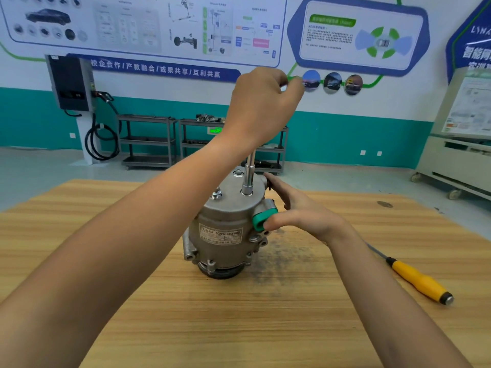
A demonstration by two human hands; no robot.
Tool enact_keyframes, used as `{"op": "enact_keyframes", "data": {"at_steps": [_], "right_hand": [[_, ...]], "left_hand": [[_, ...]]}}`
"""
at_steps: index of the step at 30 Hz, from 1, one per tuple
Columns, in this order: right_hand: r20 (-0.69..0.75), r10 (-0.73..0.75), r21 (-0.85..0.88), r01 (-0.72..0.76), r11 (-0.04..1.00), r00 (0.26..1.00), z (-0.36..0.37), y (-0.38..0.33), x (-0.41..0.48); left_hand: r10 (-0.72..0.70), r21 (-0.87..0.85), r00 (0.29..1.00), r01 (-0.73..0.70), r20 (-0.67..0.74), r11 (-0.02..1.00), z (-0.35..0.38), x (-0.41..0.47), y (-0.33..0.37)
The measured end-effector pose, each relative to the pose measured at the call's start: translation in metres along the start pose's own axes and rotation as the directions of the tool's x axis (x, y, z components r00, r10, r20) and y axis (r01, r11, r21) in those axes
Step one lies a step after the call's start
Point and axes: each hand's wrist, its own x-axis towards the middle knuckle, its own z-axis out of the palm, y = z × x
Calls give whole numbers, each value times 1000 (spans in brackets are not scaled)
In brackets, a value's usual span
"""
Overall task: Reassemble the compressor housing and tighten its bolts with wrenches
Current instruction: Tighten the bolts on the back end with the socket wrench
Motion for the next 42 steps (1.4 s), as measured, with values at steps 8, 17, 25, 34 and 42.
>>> {"op": "enact_keyframes", "data": {"at_steps": [8,17,25,34,42], "right_hand": [[33,53,-61,-51,997,998,-5,-2,3],[-19,39,-105,-41,994,999,-7,-3,2],[-63,7,-79,-12,997,998,-9,-3,-2],[-73,19,-47,-22,999,997,-4,0,-6],[-104,1,-39,-5,999,995,-9,3,-9]], "left_hand": [[100,17,995,-100,12,995,-1,-2,-4],[95,52,988,-89,-125,995,-46,37,17],[130,-17,982,-134,-133,991,-55,10,2],[111,-96,979,-129,-170,987,-29,-1,-5],[-59,-287,995,78,76,955,-30,6,-3]]}}
